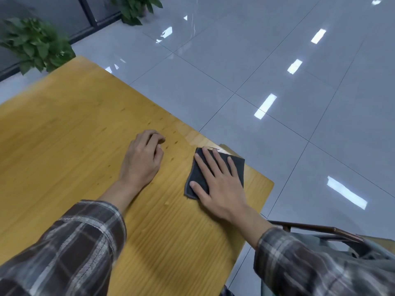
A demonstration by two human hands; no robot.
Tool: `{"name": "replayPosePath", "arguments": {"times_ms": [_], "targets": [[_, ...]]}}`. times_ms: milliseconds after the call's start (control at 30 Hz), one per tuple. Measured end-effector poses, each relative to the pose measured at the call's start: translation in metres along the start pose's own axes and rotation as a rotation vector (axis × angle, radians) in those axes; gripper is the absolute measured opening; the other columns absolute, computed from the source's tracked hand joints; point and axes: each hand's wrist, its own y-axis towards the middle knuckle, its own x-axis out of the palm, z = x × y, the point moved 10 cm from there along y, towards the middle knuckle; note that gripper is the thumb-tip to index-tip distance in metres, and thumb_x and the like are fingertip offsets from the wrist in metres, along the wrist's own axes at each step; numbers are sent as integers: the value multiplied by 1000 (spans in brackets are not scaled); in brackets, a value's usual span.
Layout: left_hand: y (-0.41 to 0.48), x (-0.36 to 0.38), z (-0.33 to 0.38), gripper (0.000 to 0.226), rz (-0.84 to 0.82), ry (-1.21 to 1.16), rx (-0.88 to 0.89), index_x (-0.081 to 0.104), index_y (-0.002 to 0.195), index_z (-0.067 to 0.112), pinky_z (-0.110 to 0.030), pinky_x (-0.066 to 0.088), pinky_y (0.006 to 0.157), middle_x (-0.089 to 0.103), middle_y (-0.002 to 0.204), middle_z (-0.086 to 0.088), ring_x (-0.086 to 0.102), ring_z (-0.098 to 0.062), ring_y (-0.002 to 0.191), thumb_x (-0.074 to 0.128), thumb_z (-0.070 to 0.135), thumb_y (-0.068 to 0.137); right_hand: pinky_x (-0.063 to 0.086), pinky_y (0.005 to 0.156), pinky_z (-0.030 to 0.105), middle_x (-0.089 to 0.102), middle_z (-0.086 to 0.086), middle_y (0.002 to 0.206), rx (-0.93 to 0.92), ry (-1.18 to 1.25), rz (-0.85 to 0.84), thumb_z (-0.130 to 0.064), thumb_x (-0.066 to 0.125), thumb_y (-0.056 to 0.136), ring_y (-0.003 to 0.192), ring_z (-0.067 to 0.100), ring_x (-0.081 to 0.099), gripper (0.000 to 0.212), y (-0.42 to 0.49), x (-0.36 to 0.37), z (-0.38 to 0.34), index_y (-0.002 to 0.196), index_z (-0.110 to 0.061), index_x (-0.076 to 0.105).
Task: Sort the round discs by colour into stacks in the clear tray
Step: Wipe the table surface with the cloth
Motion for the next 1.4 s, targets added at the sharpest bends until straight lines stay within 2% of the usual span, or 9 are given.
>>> {"name": "replayPosePath", "arguments": {"times_ms": [200, 533, 633, 700, 867, 967, 1067, 1233, 1400], "targets": [[-1, 0, 0, 21, 2, -10, -2, 66, 119, 6, -46, 52, 92, 60, 122, -7, 59, -28, 109, 55, 5, 101, 6, 126, 53, -12, -8, 170, 20, -28, 9, -65, 20, 104, 156, 16, -16, 71, -30, 11, -22, 163, -30, 1], [24, -2, -15, 16, 36, -9, -22, 68, 109, 4, -46, 50, 92, 61, 115, -11, 58, -31, 109, 58, 3, 97, -2, 125, 55, -6, -6, 171, 96, 15, 75, -67, 20, 102, 157, 21, -12, 73, 46, 1, -15, 163, -31, 7], [26, -2, -25, 19, 33, -2, -34, 67, 113, 4, -46, 49, 94, 61, 119, -12, 58, -31, 112, 57, 3, 97, 18, 121, 54, 13, -7, 169, 178, 29, 86, -68, 19, 100, 154, 26, 17, 72, 75, -7, 2, 162, -34, 9], [24, -1, -28, 20, 28, -2, -43, 67, 114, 4, -45, 49, 95, 60, 119, -12, 57, -30, 111, 57, 2, 97, 35, 107, 52, 38, -3, 156, 231, 18, 75, -70, 18, 98, 134, 28, 43, 71, 91, -11, 11, 160, -35, 14], [25, -1, -29, 20, 11, -16, -77, 66, 114, 6, -46, 49, 93, 60, 118, -9, 57, -28, 110, 56, 3, 97, 50, 81, 45, 60, -1, 119, 288, 91, 57, -70, 22, 97, 101, 29, 62, 60, 107, -15, 25, 139, -32, 42], [21, -4, -26, 21, -12, -73, -80, 66, 117, 6, -46, 51, 95, 61, 119, -7, 57, -26, 112, 54, 5, 100, 47, 91, 46, 52, -3, 141, 223, 47, 87, -68, 23, 99, 115, 28, 57, 63, 97, -14, 22, 149, -32, 34], [15, -12, -30, 21, -17, -70, -82, 66, 119, 5, -47, 51, 97, 61, 123, -8, 58, -27, 115, 54, 6, 102, 29, 117, 47, 20, -5, 167, 176, -1, 114, -68, 20, 101, 147, 23, 29, 72, 63, -12, 18, 162, -31, 12], [-3, -28, -56, 23, -7, -16, -129, 68, 121, 4, -50, 50, 102, 61, 128, -11, 58, -30, 122, 56, 7, 101, 3, 126, 50, -8, -7, 171, 173, -45, 95, -69, 12, 101, 157, 18, -8, 73, 25, -2, 14, 163, -31, 1], [-9, -34, -79, 27, 1, 11, -137, 67, 125, 5, -49, 50, 102, 60, 130, -9, 58, -30, 121, 59, 5, 99, 17, 122, 52, 9, 0, 170, 132, -74, 106, -69, 13, 101, 153, 27, 16, 75, 86, -6, -24, 163, -28, 7]]}}
